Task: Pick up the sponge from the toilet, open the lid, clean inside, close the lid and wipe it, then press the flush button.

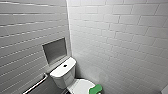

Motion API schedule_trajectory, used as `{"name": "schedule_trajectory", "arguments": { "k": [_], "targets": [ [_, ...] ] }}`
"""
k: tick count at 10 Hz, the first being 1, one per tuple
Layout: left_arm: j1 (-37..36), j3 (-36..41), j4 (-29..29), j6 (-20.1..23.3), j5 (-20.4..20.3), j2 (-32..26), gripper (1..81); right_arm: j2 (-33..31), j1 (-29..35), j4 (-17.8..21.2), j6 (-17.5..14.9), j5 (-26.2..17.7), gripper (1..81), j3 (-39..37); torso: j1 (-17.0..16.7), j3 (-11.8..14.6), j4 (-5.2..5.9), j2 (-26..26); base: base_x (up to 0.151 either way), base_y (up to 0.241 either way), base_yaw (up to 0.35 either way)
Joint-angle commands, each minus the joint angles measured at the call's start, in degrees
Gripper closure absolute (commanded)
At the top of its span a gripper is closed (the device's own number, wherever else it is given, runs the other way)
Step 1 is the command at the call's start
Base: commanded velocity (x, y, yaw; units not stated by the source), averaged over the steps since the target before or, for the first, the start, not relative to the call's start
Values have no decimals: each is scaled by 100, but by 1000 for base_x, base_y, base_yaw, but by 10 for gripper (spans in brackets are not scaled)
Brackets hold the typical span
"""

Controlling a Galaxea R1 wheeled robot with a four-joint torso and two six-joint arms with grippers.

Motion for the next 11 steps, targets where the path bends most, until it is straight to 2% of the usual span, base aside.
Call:
{"name": "schedule_trajectory", "arguments": {
  "k": [1,2,3,4,6,9,10,11],
  "targets": [
    [-74,111,15,72,309,-91,10,-1216,635,659,6,-283,10,1375,738,0,0,-1146,0,0,0],
    [-65,93,15,72,309,-73,10,-1437,854,861,6,-283,10,1560,369,0,0,-575,0,0,0],
    [-65,93,15,72,318,-56,10,-1742,1117,1080,6,-292,10,1779,404,-304,-217,-630,0,0,0],
    [-39,85,15,72,326,-39,10,-1918,1364,1202,6,-300,10,1884,479,-530,-240,-754,0,0,0],
    [32,-56,24,72,353,102,10,-2245,1909,1441,24,-362,10,1991,679,-786,-277,-1075,0,0,0],
    [163,-662,15,81,362,568,10,-2527,2681,1723,41,-520,10,1947,1091,-1381,-366,-1718,0,0,0],
    [190,-855,-11,81,371,708,10,-2544,2946,1784,41,-677,10,1903,1224,-1043,-282,-1926,0,0,0],
    [216,-944,-29,72,371,779,10,-2544,3148,1784,41,-731,10,1868,1340,-1209,-295,-2103,0,0,0]
  ]
}}
